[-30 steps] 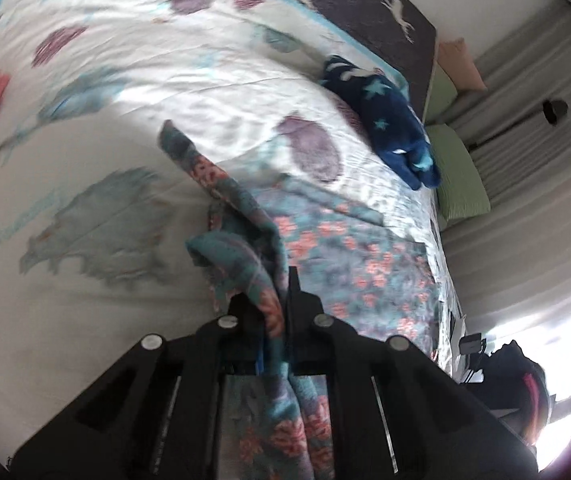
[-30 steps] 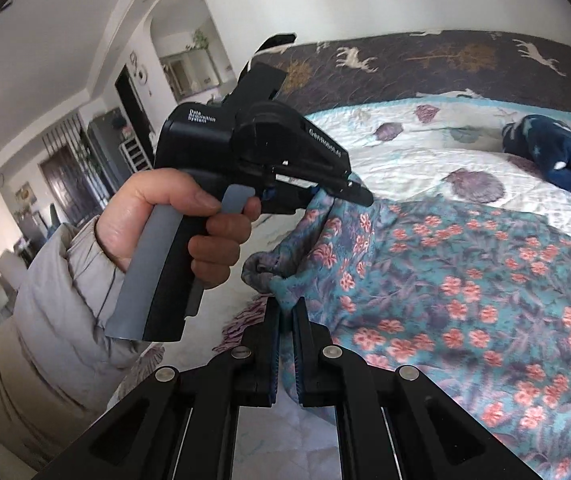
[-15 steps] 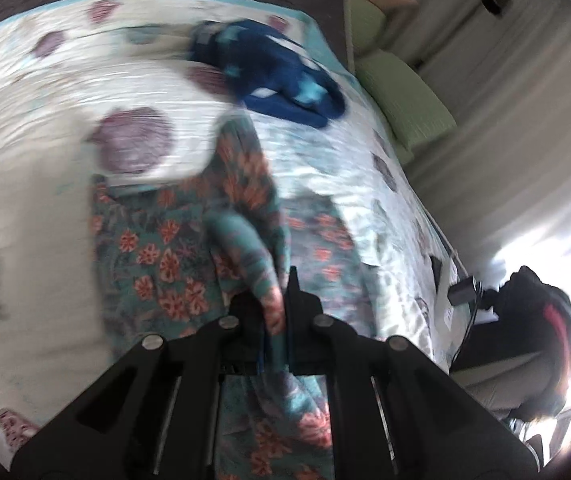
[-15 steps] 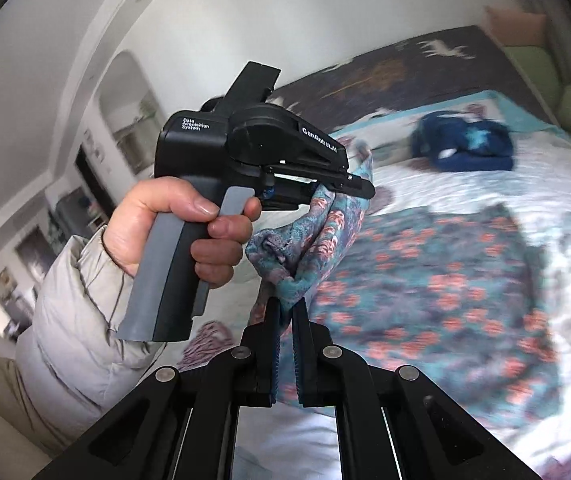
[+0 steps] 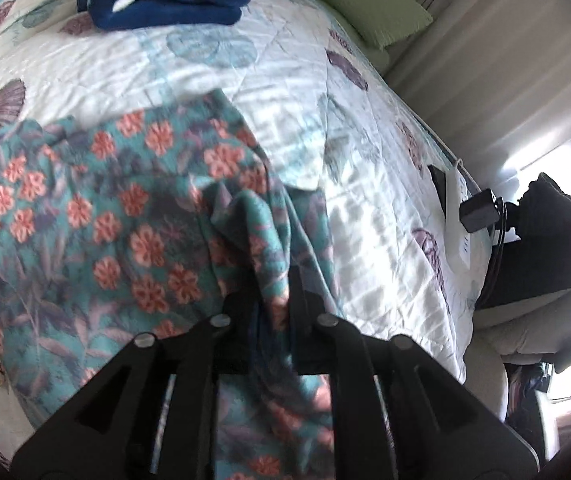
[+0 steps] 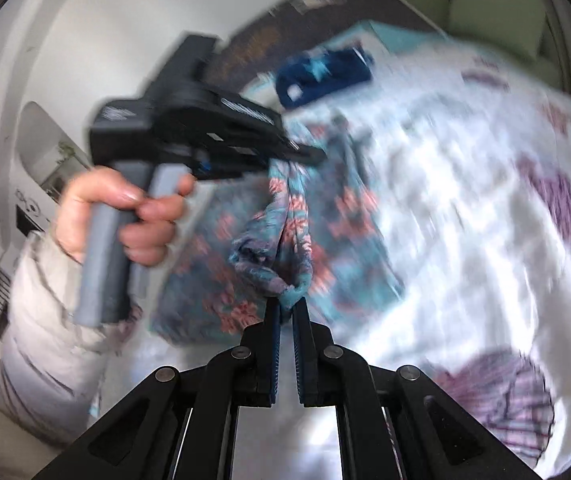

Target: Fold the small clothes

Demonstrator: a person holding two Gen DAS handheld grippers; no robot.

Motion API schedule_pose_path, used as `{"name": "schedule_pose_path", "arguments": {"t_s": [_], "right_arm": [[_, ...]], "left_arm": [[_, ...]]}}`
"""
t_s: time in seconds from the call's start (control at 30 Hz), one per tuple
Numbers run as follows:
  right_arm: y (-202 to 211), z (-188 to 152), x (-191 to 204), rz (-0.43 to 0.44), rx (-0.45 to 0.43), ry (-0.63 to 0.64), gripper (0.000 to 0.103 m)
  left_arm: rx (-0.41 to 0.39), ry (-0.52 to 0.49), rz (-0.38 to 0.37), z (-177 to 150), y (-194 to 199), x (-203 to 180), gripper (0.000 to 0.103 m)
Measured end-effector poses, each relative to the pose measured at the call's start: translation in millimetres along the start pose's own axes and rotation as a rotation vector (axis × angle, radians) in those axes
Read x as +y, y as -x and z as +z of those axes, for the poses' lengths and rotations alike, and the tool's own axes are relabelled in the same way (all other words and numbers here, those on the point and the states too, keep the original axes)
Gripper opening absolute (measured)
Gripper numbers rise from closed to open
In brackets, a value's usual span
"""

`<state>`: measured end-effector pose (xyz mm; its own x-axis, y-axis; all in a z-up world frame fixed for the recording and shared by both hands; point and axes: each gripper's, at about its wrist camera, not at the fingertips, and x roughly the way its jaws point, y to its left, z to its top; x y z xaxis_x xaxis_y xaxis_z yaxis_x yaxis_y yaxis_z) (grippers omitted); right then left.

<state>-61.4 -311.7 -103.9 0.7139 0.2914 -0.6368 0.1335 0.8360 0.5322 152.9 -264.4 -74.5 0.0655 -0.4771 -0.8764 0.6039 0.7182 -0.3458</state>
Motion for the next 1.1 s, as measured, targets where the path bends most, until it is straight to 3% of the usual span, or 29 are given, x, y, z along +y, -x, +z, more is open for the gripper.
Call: {"name": "schedule_pose_path", "arguments": {"t_s": [0.1,0.23,0.37,0.43,0.53,0.7,0.8,0.97,1.1], "right_arm": [[-1.2,-2.8,-14.5,-0.021,0.024,-0.033,0.006],[9.6,4.1,-27.3,-0.015,-0.01,-0.065,0.008],[20.5,12.4,-33.2,0.023,-0.038,-0.063,0.015],[17.8,20.5,-34.0,0.061,-0.052,-0.066,0.033],[10.2,37.6,-31.8,0.111,-0.047,-0.04,0.06],[-23.7,79.6,-24.5,0.103,0.03,0.065,0.063],[-55.1,110.7,-27.3,0.152,0.106,0.057,0.063],[-109.6,150.0,-41.9,0.217,0.227,-0.049,0.063],[-129.9,163.1,-44.3,0.239,0.243,-0.094,0.063]], "left_arm": [[-0.035,-0.019,-0.03,-5.3,14.7,-3.6,0.024],[-0.155,-0.074,-0.019,-21.5,62.9,-6.2,0.044],[-0.243,-0.102,0.015,-52.4,101.6,8.4,0.049],[-0.267,-0.104,0.055,-77.3,113.0,22.4,0.056],[-0.274,-0.074,0.138,-121.8,119.2,50.5,0.059],[-0.245,0.03,0.189,-182.5,116.2,81.7,0.06],[-0.239,-0.02,0.2,-206.7,107.1,70.9,0.06],[-0.214,-0.052,0.213,-206.1,84.3,60.0,0.061],[-0.226,-0.059,0.306,-193.2,69.6,61.6,0.061]]}}
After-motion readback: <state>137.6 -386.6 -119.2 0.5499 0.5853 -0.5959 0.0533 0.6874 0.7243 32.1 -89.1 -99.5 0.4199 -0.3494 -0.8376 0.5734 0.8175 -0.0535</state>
